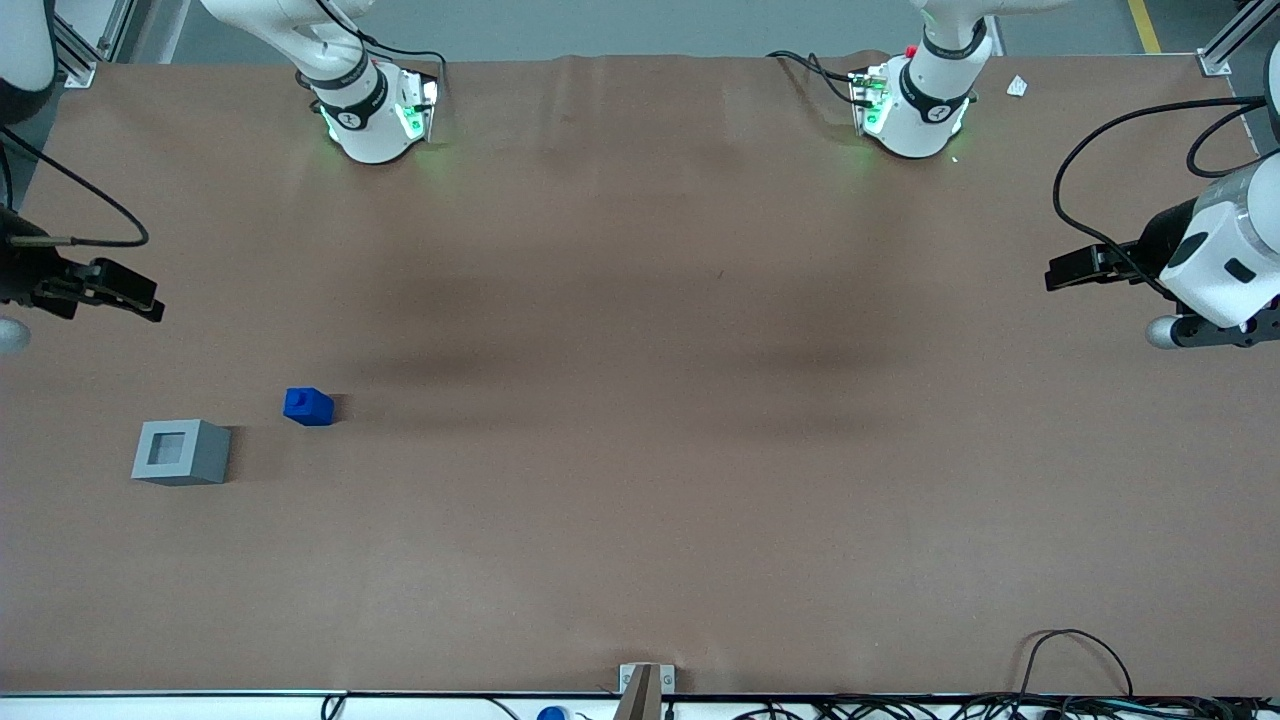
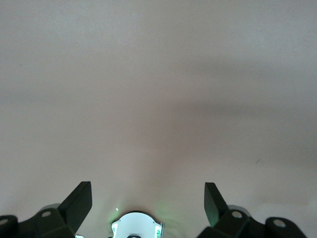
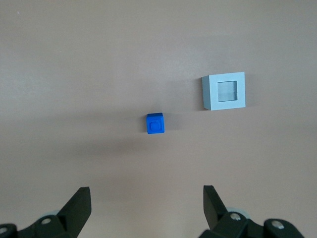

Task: Insert blue part into gray base with right arm
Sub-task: 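Move the open right gripper over the blue cube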

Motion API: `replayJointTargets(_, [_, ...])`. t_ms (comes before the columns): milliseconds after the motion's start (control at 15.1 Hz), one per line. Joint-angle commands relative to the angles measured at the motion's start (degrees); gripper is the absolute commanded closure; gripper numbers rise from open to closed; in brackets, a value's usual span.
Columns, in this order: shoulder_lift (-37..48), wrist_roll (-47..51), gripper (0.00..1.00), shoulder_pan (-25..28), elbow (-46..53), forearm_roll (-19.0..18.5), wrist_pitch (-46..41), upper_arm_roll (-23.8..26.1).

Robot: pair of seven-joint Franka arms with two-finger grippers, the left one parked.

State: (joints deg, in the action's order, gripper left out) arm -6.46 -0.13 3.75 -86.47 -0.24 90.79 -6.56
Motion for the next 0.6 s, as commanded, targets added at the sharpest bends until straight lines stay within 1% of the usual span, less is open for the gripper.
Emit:
replayJointTargets(0, [-0.4,-0.9,0.00,-0.9,-1.8,-0.1,1.5,0.4])
replayJointTargets(199, [-0.7,-1.1,0.00,-0.9,-6.4,-0.1,6.6,0.4])
replayJointTargets(464, [-5.6,-3.9,0.00,-0.9,-7.5,0.2,8.3,0.4])
replayJointTargets(531, [-6.0,-4.0,0.00,-1.2,-8.8,1.4,10.0,0.4])
